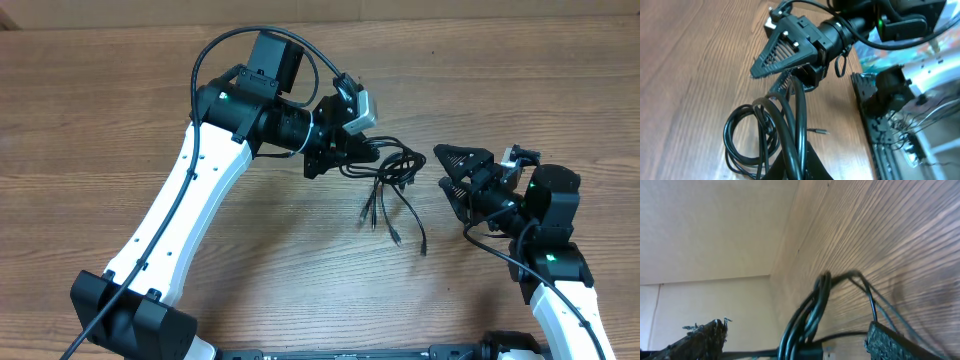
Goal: Untangle cables
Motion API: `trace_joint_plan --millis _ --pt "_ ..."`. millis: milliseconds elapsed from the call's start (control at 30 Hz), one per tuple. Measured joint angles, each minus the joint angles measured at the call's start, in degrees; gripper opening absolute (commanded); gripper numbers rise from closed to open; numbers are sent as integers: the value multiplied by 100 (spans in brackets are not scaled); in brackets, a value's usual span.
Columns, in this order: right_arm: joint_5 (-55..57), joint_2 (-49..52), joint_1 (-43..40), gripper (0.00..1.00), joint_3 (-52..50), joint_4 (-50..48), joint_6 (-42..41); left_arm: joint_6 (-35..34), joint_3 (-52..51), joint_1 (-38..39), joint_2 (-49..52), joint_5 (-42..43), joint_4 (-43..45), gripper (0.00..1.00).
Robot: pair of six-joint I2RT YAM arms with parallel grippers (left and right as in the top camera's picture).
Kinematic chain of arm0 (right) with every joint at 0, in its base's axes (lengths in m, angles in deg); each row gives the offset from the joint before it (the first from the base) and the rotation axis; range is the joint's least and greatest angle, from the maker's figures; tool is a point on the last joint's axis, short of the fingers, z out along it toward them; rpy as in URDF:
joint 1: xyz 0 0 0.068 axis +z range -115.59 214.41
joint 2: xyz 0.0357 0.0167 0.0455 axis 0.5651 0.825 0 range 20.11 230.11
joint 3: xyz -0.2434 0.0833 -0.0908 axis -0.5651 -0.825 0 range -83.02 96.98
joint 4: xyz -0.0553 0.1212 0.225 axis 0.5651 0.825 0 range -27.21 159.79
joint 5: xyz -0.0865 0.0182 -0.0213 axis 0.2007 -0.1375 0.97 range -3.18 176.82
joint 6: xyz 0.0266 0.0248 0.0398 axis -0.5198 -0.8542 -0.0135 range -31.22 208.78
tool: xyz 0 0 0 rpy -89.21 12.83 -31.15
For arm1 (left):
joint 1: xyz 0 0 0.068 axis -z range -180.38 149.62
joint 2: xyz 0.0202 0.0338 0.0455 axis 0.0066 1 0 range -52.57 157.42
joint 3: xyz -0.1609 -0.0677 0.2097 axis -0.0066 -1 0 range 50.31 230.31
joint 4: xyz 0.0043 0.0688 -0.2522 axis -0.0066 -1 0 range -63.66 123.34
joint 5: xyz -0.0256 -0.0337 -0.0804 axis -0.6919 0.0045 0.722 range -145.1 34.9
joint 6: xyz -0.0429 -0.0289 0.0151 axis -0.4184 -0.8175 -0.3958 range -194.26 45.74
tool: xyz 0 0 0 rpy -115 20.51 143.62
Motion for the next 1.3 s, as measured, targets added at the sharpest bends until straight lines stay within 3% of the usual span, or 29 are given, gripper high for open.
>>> trace_joint_plan --millis 333,567,667,767,800,833,867,1033,1300 --pt "-295 0 0 83 0 15 -46 1497 0 291 0 151 0 4" --pt "-352 13 0 19 0 57 -42 2367 0 540 0 225 9 4" --pt "-348 22 -4 6 0 61 -79 2503 0 566 0 225 11 4" --pt "-352 24 -4 4 0 68 -66 2592 0 564 0 221 11 4" --pt "-350 24 -4 4 0 63 -50 2621 0 564 0 201 11 17" --pt "-345 26 -4 4 0 57 -35 2623 0 564 0 177 -4 81" --pt "-345 28 -7 4 0 28 -9 2627 0 564 0 133 -33 100" --pt "-354 31 -4 4 0 -562 328 2662 0 564 0 -66 -409 100" --pt "-326 33 -11 4 0 -1156 1700 2455 0 492 0 -46 -584 100"
